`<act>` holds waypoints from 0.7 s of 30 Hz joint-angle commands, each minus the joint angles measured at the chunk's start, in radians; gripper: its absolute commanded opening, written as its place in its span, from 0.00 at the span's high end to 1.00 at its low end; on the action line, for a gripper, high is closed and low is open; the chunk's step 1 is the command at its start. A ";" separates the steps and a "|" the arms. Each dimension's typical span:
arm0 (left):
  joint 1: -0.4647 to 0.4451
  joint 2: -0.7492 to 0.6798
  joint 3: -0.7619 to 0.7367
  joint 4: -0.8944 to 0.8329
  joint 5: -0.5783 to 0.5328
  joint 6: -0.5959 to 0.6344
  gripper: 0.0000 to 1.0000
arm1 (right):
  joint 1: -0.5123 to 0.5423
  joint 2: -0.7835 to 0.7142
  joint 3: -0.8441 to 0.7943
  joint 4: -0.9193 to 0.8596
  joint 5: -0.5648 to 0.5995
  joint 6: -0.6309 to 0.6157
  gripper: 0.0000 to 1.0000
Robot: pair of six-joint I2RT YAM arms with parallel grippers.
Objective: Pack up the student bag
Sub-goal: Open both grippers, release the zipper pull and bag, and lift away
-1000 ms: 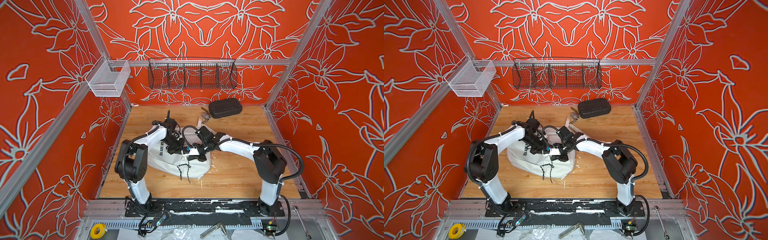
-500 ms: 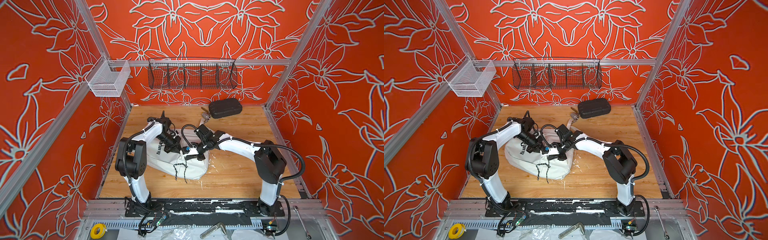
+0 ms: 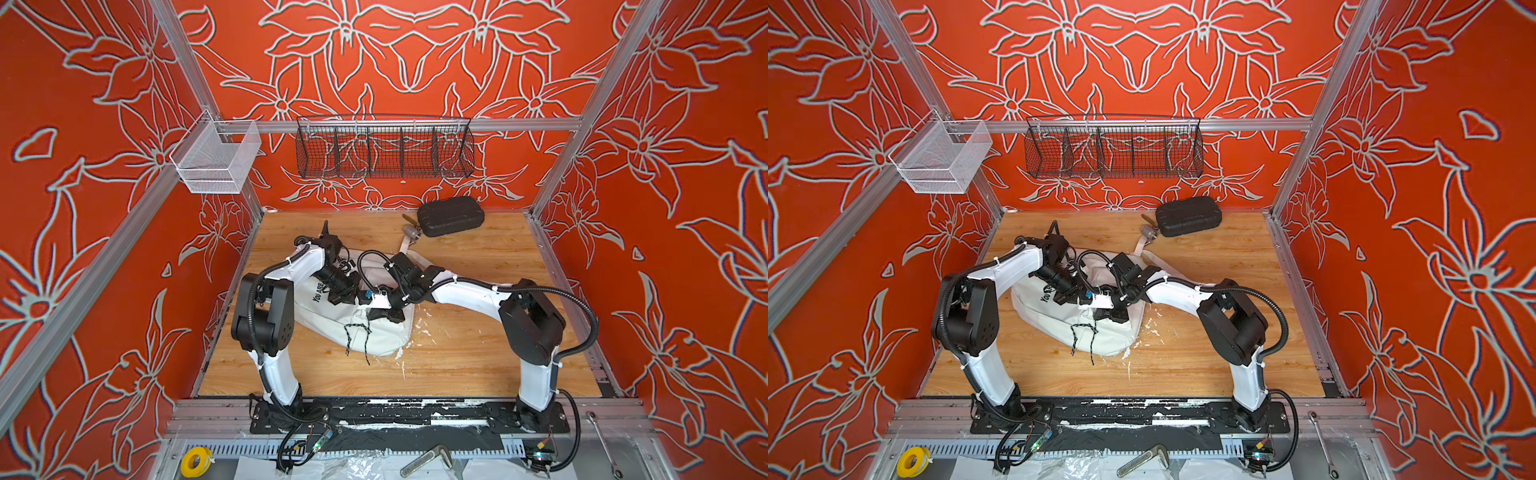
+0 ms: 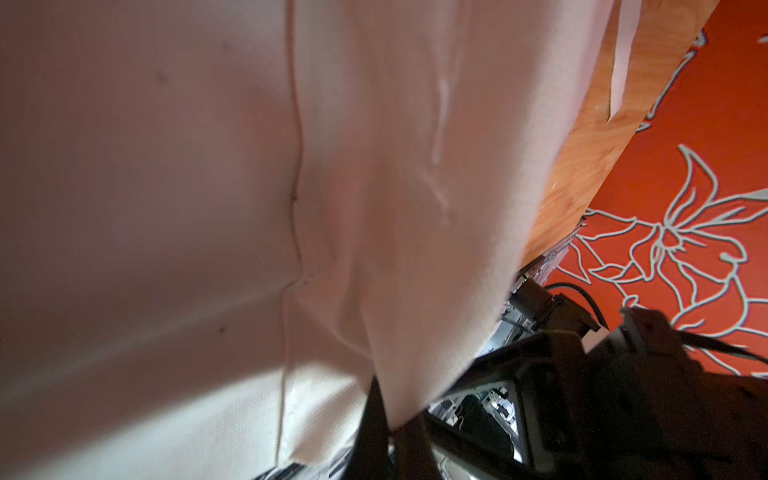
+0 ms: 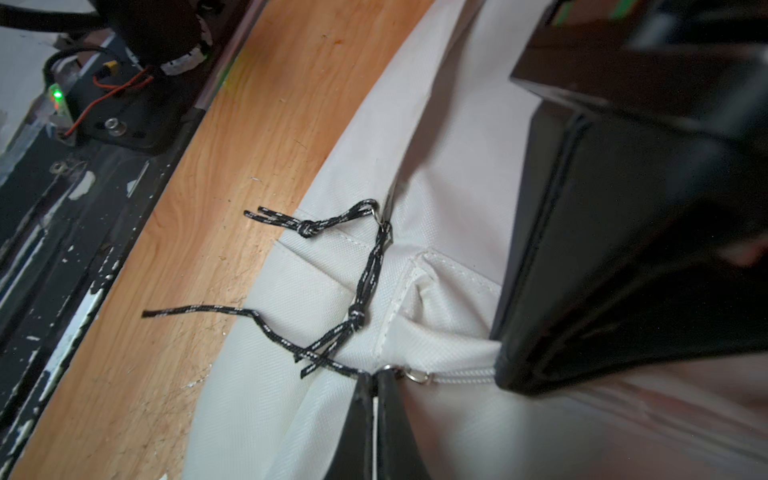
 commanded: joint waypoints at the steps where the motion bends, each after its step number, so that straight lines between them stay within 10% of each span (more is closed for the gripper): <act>1: 0.016 -0.062 -0.024 0.271 -0.020 -0.025 1.00 | 0.015 -0.038 -0.037 -0.051 -0.044 0.135 0.88; 5: 0.011 -0.079 -0.031 0.285 -0.036 -0.039 0.78 | -0.025 -0.089 -0.063 0.025 -0.038 0.175 0.59; 11: 0.011 -0.188 -0.026 0.313 -0.103 -0.036 0.49 | -0.119 -0.191 -0.147 0.232 0.042 0.362 0.49; 21: 0.026 -0.431 -0.129 0.396 -0.479 0.063 0.29 | -0.296 -0.362 -0.354 0.473 0.619 0.593 0.33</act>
